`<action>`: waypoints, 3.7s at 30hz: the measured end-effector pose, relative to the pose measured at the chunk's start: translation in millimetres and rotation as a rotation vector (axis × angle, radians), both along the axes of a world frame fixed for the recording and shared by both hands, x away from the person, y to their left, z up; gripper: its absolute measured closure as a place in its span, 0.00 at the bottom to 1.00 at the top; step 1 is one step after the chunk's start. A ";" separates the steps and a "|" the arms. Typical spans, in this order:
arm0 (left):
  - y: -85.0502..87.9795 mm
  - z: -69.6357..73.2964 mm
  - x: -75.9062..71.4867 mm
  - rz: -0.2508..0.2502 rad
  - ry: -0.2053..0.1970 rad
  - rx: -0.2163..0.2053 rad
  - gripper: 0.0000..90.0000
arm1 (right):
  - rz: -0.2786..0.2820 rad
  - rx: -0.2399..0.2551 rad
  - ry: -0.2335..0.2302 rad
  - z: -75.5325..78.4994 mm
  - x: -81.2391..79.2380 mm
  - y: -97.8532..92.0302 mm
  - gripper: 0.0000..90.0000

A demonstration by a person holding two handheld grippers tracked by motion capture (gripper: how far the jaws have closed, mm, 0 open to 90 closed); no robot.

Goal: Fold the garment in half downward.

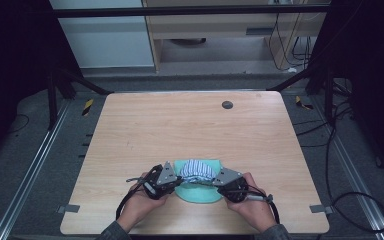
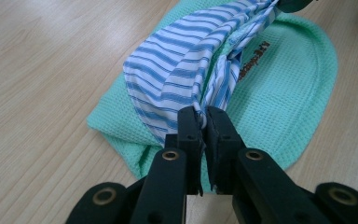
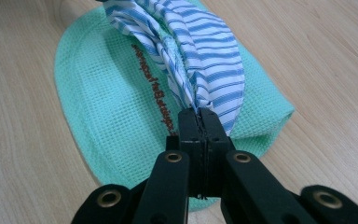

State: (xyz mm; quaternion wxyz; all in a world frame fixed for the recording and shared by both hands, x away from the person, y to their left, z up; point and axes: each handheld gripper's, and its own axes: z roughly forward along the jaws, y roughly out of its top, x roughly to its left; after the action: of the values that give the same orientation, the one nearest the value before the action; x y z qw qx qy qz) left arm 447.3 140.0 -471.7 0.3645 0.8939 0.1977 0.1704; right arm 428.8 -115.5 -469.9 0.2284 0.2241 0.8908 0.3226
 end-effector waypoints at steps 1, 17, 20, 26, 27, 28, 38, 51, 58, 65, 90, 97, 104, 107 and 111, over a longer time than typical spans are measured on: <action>0.2 -1.0 -0.4 0.003 -0.001 -0.002 0.95 | 0.002 -0.002 -0.003 -0.4 -0.8 0.1 1.00; 3.0 -11.8 -8.6 -0.018 0.006 0.028 0.98 | 0.038 -0.055 0.021 -12.3 -11.6 3.5 1.00; 1.8 -12.6 -10.1 -0.019 0.003 0.057 0.98 | 0.034 -0.052 0.018 -12.6 -12.4 3.8 1.00; 3.7 -14.9 -11.1 -0.023 0.025 0.046 0.99 | 0.042 -0.058 0.033 -14.7 -13.8 4.5 1.00; 4.2 -15.6 -11.3 -0.023 0.027 0.047 0.99 | 0.045 -0.064 0.032 -14.7 -13.9 4.4 1.00; 4.4 -16.2 -11.4 -0.023 0.028 0.046 0.99 | 0.049 -0.067 0.034 -15.1 -14.0 4.6 1.00; 6.7 -17.7 -11.9 -0.021 0.048 0.027 0.99 | 0.041 -0.055 0.041 -14.9 -12.6 4.3 1.00; 6.3 -18.0 -13.9 -0.022 0.065 0.000 0.98 | 0.023 -0.010 0.055 -15.9 -11.7 -2.3 0.99; 14.1 -11.1 -18.3 -0.010 0.082 -0.063 0.86 | 0.018 0.024 0.086 -15.8 -15.8 -8.1 0.82; 31.2 5.8 -24.1 0.025 0.067 -0.121 0.68 | -0.025 0.059 0.103 -11.6 -21.6 -20.8 0.67; 50.4 3.9 70.5 0.222 0.135 -0.105 0.09 | -0.405 0.295 0.115 -6.1 65.5 -80.6 0.09; 75.1 -5.2 92.3 0.284 0.147 -0.082 0.09 | -0.481 0.295 0.156 -17.5 88.8 -94.4 0.09; 102.1 -13.8 108.8 0.414 0.103 -0.083 0.09 | -0.664 0.249 0.164 -31.8 110.5 -119.0 0.12; 112.8 -19.8 113.3 0.439 0.103 -0.092 0.08 | -0.715 0.259 0.163 -35.7 112.8 -123.5 0.12; 120.5 -28.4 115.9 0.481 0.126 -0.091 0.08 | -0.746 0.272 0.129 -38.6 113.0 -124.5 0.11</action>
State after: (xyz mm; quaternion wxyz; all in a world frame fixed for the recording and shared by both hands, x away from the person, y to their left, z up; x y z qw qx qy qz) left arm 563.1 260.5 -500.1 0.3404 0.8127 0.4345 0.1869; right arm 541.9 -240.0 -508.5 0.2417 0.5800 0.7100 0.3180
